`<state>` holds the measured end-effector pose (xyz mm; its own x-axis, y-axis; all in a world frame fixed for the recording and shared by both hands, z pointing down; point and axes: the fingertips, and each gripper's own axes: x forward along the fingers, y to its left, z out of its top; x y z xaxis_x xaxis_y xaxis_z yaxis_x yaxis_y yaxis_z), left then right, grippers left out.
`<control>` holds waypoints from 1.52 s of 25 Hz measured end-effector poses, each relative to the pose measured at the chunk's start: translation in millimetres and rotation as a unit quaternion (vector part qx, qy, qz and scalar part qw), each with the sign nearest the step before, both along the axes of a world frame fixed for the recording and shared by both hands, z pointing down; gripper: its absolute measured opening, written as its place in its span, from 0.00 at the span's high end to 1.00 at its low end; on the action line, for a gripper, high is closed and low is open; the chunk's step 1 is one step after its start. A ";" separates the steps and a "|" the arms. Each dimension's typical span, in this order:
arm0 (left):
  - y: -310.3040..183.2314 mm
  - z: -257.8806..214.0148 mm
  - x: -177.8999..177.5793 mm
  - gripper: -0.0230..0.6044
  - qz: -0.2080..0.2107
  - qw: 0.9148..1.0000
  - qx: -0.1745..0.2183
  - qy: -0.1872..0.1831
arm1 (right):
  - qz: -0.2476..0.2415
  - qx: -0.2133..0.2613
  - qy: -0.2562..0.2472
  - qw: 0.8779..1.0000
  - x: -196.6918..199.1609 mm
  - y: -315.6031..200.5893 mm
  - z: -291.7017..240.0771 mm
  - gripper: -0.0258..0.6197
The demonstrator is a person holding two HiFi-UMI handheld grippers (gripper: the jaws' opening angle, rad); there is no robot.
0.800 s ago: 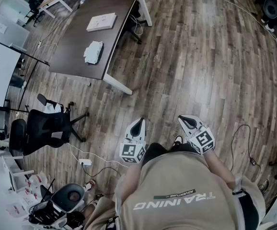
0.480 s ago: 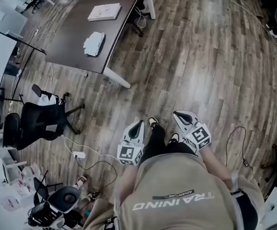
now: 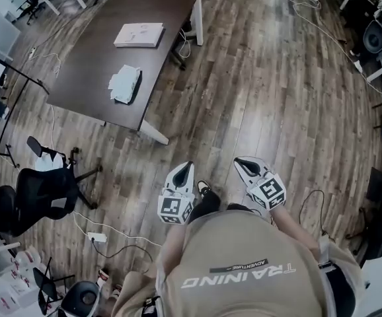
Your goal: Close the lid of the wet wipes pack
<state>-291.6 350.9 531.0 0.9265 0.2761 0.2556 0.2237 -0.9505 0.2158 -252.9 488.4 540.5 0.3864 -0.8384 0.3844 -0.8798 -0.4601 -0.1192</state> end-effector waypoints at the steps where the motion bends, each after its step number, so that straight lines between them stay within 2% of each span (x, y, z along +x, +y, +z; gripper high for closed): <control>1: -9.1 -0.2 9.1 0.95 0.005 1.000 0.002 0.001 | 0.002 0.001 0.007 1.000 11.1 -11.2 -4.9 0.94; 4: -35.7 6.7 32.4 0.95 0.015 1.000 0.002 -0.004 | 0.017 0.010 0.022 1.000 44.0 -41.7 -17.7 0.94; 7: -64.3 15.4 47.5 0.95 0.002 0.998 -0.056 -0.024 | 0.018 0.015 0.017 1.000 57.4 -66.2 -22.8 0.94; 9: -76.9 13.6 55.9 0.95 -0.001 0.997 -0.071 -0.030 | 0.002 0.006 0.012 1.000 55.5 -77.8 -21.2 0.94; 12: -83.3 7.9 67.7 0.95 0.007 0.998 -0.065 -0.024 | -0.019 -0.004 0.002 1.000 57.6 -88.6 -17.6 0.94; 15: -100.3 13.7 90.5 0.95 0.005 0.997 -0.069 -0.018 | -0.029 -0.001 0.002 1.000 77.7 -115.7 -18.6 0.94; 21: -106.8 23.6 96.6 0.95 -0.016 0.997 -0.067 -0.031 | -0.076 -0.020 -0.021 0.997 83.5 -136.7 -1.8 0.94; 28: -132.3 15.2 132.4 0.95 -0.060 0.995 -0.066 -0.038 | -0.118 0.014 -0.042 0.992 144.2 -183.1 -2.2 0.94; 33: -138.2 1.4 185.6 0.95 -0.080 0.996 -0.036 -0.036 | -0.158 0.035 -0.041 0.986 200.2 -202.4 -8.3 0.94; 38: -146.9 -4.2 235.8 0.95 -0.126 0.990 -0.040 -0.042 | -0.184 0.034 -0.064 0.980 259.7 -209.1 6.7 0.94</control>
<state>-55.8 203.9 526.9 0.9446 0.0620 0.3224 -0.0397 -0.9532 0.2998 6.7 279.2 547.2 0.0049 -0.9371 0.3491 -0.9605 -0.1016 -0.2590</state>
